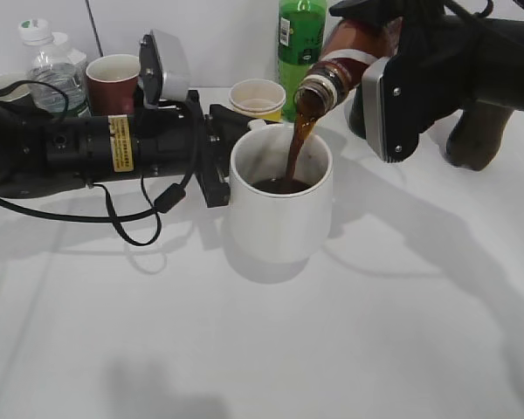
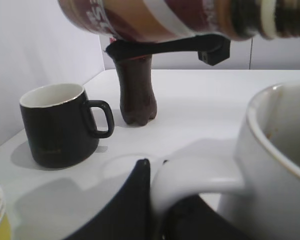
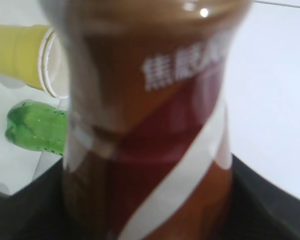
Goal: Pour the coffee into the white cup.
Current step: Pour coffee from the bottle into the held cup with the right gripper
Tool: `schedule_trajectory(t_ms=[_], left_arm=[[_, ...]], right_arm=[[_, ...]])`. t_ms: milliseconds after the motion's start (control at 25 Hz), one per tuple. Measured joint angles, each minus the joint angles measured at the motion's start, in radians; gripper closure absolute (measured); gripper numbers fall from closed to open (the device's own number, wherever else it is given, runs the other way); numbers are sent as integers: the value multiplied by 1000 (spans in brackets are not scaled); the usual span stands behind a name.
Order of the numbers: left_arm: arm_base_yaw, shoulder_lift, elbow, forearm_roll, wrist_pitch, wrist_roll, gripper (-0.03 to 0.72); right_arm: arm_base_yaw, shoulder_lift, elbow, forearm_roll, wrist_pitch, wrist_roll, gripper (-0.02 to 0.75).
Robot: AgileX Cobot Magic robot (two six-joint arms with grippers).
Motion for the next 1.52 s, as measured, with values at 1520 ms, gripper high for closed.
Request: schedule_trajectory(t_ms=[1520], left_arm=[[0,0,0,5,5,0,652]], right_arm=[[0,-2,0,1,-94,-126,207]])
